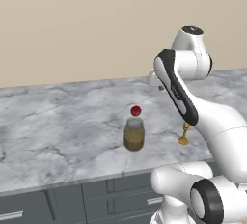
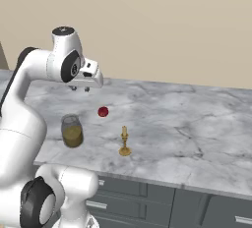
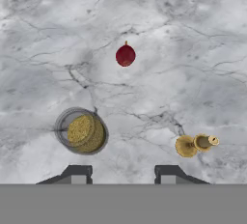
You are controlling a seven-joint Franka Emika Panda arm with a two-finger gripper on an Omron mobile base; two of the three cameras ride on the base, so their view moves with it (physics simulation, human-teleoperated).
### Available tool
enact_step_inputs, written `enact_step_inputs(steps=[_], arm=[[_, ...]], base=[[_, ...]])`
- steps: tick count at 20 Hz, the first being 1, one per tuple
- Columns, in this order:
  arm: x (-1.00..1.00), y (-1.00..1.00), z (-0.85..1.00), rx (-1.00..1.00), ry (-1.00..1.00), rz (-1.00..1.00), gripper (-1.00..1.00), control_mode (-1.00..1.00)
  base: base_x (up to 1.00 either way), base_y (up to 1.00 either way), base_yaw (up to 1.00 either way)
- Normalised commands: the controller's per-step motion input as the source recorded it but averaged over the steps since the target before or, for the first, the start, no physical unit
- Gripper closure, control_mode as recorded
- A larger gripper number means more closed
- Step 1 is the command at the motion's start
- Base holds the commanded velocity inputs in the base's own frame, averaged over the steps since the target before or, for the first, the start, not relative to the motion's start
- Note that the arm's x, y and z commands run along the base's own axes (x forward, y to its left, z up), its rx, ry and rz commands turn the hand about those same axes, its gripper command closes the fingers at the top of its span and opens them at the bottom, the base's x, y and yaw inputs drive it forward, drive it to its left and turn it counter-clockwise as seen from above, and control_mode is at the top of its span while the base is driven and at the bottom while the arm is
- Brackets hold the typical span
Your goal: Pick the jar and candle from the dining table and place them in the open cabinet. Close the cabinet after placing the objects.
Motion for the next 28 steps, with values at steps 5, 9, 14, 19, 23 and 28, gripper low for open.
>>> enact_step_inputs(steps=[5, 9, 14, 19, 23, 28], arm=[[-0.02, -0.03, -0.08, 0.0, 0.0, 0.0, -1.0, -1.0], [-0.01, -0.27, -0.35, -0.01, -0.02, 0.01, -1.0, -1.0], [-0.21, -0.28, -0.24, -0.02, -0.13, 0.0, -1.0, -1.0], [-0.35, -0.31, -0.1, -0.03, -0.19, 0.0, -1.0, -1.0], [-0.35, -0.34, -0.08, -0.06, -0.22, 0.0, -1.0, -1.0], [-0.38, -0.3, -0.06, -0.07, -0.19, 0.0, -1.0, -1.0]], base=[[0.0, 0.0, 0.0], [0.0, 0.0, 0.0], [0.0, 0.0, 0.0], [0.0, 0.0, 0.0], [0.0, 0.0, 0.0], [0.0, 0.0, 0.0]])
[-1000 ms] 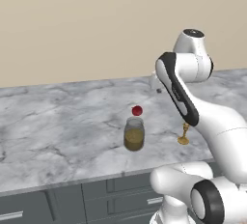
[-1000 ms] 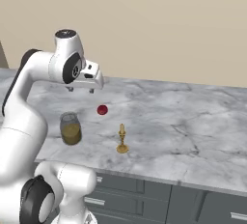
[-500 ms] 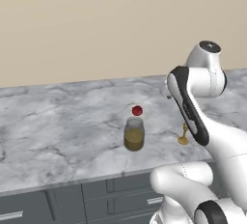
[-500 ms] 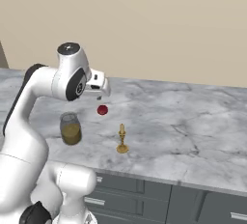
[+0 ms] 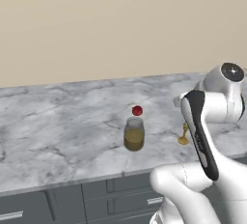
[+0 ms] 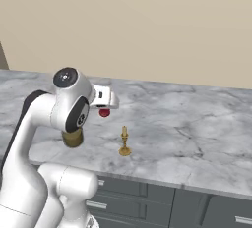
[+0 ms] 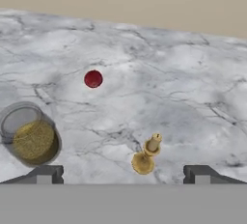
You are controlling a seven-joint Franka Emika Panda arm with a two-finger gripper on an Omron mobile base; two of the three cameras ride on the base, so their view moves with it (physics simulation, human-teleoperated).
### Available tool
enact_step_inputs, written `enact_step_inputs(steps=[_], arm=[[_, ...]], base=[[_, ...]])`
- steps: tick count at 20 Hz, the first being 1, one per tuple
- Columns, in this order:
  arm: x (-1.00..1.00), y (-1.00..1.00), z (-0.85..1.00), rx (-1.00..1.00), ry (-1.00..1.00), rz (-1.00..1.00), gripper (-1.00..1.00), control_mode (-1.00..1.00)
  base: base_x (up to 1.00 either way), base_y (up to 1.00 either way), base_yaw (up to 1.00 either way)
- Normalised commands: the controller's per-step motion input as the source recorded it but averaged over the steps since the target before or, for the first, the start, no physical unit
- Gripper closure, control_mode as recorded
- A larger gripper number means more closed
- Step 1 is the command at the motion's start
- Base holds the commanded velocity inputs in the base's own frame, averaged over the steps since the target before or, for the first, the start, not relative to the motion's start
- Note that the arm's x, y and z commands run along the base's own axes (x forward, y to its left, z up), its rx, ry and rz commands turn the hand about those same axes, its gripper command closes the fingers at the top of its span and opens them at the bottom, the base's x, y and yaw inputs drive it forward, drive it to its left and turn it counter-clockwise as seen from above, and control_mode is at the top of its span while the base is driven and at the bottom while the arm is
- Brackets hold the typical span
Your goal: Pick the jar and candle from the dining table and place them in the open cabinet. Close the cabinet after placing the objects.
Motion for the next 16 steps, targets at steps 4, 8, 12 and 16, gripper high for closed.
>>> enact_step_inputs(steps=[4, 8, 12, 16], arm=[[-0.41, -0.34, -0.04, -0.04, -0.18, 0.0, -1.0, -1.0], [-0.43, -0.35, -0.05, 0.0, -0.13, 0.0, -1.0, -1.0], [-0.35, -0.31, -0.05, 0.0, -0.06, 0.0, -1.0, -1.0], [-0.5, -0.12, 0.0, 0.0, -0.06, 0.0, -1.0, -1.0]], base=[[0.0, 0.0, 0.0], [0.0, 0.0, 0.0], [0.0, 0.0, 0.0], [0.0, 0.0, 0.0]])
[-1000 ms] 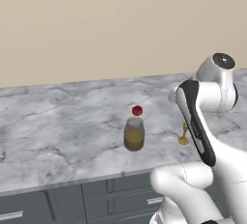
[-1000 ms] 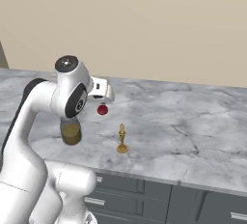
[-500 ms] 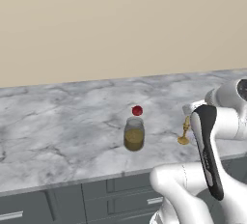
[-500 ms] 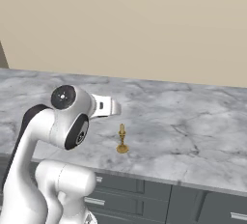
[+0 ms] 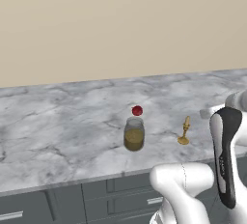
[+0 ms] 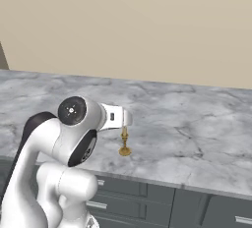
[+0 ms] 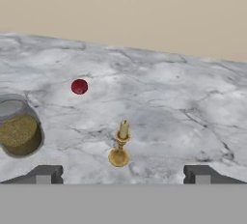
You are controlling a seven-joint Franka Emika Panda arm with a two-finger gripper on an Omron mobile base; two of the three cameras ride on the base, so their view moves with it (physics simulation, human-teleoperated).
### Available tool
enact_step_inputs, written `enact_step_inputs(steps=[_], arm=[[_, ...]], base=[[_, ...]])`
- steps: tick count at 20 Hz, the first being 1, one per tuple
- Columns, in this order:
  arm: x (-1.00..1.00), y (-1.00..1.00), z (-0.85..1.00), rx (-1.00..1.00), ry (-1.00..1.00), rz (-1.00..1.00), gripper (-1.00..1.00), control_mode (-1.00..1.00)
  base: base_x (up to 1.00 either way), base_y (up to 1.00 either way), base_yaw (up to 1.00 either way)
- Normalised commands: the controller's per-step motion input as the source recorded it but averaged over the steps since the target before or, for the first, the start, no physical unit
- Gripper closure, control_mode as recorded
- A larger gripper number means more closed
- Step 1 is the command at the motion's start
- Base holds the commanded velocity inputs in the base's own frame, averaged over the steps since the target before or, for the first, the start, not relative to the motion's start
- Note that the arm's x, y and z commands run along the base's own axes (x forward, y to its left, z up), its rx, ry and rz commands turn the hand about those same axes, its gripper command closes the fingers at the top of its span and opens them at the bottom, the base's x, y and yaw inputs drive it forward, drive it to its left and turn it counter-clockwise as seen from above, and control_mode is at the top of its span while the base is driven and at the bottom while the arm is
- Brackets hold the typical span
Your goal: Pick the jar and candle from the dining table and place them in the open cabinet. Close the cabinet after placing the objects.
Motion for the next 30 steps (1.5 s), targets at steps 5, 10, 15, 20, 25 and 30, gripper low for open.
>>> enact_step_inputs(steps=[5, 10, 15, 20, 25, 30], arm=[[-0.48, 0.0, 0.0, 0.0, -0.06, 0.06, -1.0, -1.0], [-0.39, 0.02, 0.0, 0.0, -0.09, 0.15, -1.0, -1.0], [-0.11, 0.05, -0.02, 0.0, -0.03, 0.17, -1.0, -1.0], [0.0, 0.0, -0.14, -0.01, 0.0, 0.1, -1.0, -1.0], [0.09, 0.0, -0.3, 0.0, 0.0, 0.06, -1.0, -1.0], [0.2, -0.03, -0.4, 0.0, 0.0, 0.07, -1.0, -1.0]], base=[[0.0, 0.0, 0.0], [0.0, 0.0, 0.0], [0.0, 0.0, 0.0], [0.0, 0.0, 0.0], [0.0, 0.0, 0.0], [0.0, 0.0, 0.0]])
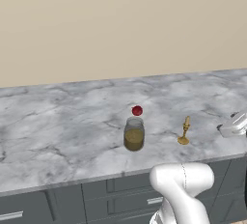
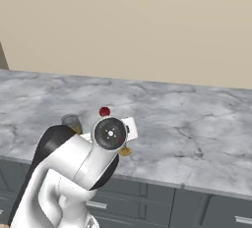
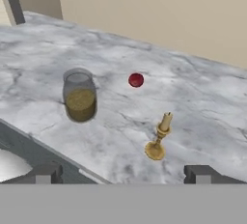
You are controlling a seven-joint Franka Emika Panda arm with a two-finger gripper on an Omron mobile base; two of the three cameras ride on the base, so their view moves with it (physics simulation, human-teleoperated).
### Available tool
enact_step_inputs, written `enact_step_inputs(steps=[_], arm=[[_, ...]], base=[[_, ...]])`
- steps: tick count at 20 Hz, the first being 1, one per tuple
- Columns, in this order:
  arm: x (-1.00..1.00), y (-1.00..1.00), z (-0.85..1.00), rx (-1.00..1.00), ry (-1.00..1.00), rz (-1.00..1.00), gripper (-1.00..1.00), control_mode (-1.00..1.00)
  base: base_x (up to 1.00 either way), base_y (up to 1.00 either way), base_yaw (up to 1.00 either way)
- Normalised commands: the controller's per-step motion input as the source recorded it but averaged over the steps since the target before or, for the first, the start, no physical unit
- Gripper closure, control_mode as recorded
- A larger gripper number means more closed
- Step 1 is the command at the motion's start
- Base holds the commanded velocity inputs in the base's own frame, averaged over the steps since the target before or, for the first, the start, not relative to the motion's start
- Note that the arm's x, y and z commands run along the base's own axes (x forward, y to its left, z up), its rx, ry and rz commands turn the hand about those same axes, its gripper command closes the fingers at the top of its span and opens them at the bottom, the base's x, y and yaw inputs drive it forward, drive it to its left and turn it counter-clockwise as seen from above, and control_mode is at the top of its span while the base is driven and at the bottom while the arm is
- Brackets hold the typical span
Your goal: Pick the jar and candle from the dining table and place them in the open cabinet. Close the cabinet after placing the objects.
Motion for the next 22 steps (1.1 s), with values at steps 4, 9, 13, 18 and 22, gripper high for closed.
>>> enact_step_inputs(steps=[4, 9, 13, 18, 22], arm=[[0.25, -0.01, -0.27, 0.02, 0.0, 0.02, -1.0, -1.0], [0.23, -0.11, -0.19, 0.01, 0.0, 0.0, -1.0, -1.0], [0.04, -0.3, -0.29, 0.0, -0.01, 0.0, -1.0, -1.0], [0.05, -0.19, -0.3, 0.0, -0.04, 0.01, -1.0, -1.0], [0.11, -0.08, -0.23, 0.01, -0.04, 0.03, -1.0, -1.0]], base=[[0.0, 0.0, 0.0], [0.0, 0.0, 0.0], [0.0, 0.0, 0.0], [0.0, 0.0, 0.0], [0.0, 0.0, 0.0]])
